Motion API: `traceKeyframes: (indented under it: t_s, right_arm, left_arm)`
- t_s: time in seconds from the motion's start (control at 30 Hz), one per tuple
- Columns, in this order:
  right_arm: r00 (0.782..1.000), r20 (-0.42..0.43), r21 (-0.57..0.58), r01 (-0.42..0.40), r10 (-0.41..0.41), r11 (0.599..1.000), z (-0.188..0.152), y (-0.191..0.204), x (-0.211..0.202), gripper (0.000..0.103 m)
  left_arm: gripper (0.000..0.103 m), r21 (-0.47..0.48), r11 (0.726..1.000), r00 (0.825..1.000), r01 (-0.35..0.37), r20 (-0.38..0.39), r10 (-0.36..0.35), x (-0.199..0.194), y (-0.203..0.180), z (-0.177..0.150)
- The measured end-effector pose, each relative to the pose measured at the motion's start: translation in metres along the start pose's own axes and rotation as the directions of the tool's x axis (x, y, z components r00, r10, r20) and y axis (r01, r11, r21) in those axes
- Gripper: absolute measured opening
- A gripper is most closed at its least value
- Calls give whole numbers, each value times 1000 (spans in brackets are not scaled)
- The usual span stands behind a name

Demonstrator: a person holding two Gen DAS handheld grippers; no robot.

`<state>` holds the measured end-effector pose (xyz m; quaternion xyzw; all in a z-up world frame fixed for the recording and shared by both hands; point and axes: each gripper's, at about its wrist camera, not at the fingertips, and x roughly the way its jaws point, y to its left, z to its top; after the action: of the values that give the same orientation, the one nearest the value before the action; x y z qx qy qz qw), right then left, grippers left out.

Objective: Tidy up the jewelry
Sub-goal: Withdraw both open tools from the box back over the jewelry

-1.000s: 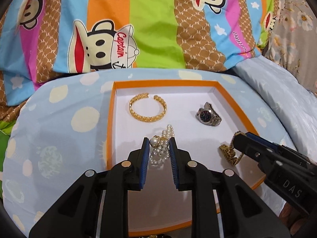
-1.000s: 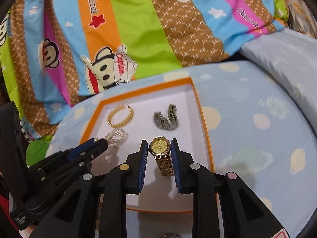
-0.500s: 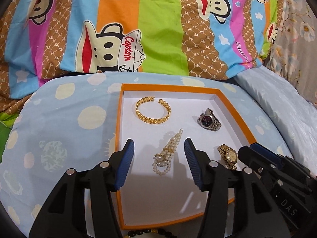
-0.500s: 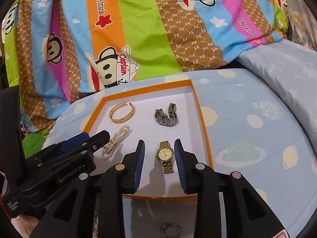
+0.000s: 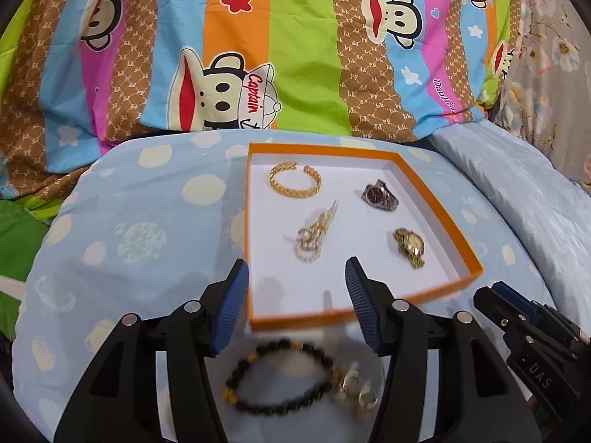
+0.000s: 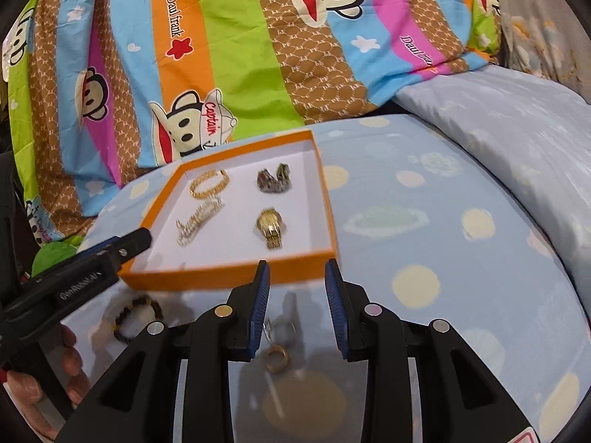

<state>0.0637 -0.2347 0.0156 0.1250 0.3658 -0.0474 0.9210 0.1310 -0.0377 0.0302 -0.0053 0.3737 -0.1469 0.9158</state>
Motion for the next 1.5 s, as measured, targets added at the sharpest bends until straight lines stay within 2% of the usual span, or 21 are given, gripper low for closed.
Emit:
traceKeyframes:
  t_s: [0.33, 0.57, 0.73, 0.87, 1.13, 1.27, 1.5]
  right_arm:
    - [999, -40, 16, 1, -1, 1000, -41, -8, -28, 31]
    - [997, -72, 14, -18, 19, 1000, -59, -5, -38, 31]
    - [996, -86, 3, -24, 24, 1000, -65, 0, -41, 31]
    - [996, -92, -6, -15, 15, 1000, -66, 2, -40, 31]
    - [994, -104, -3, -18, 18, 1000, -63, 5, -34, 32]
    - [994, -104, -1, -28, 28, 1000, -62, 9, -31, 35]
    - [993, -108, 1, -54, 54, 999, -57, 18, -24, 36]
  left_arm:
    - [56, -52, 997, 998, -53, -48, 51, -34, 32, -56]
    - [56, -82, 994, 996, -67, -67, 62, -48, 45, -74]
    - [58, -77, 995, 996, -61, -77, 55, -49, 43, -78]
    - [66, -55, 997, 995, -58, -85, 54, -46, 38, -76]
    - [66, -104, 993, 994, -55, -102, 44, -37, 44, -71]
    - [66, -103, 993, 994, -55, -104, 44, -37, 44, -71]
    - [66, -80, 996, 994, -44, -101, 36, -37, 39, -72]
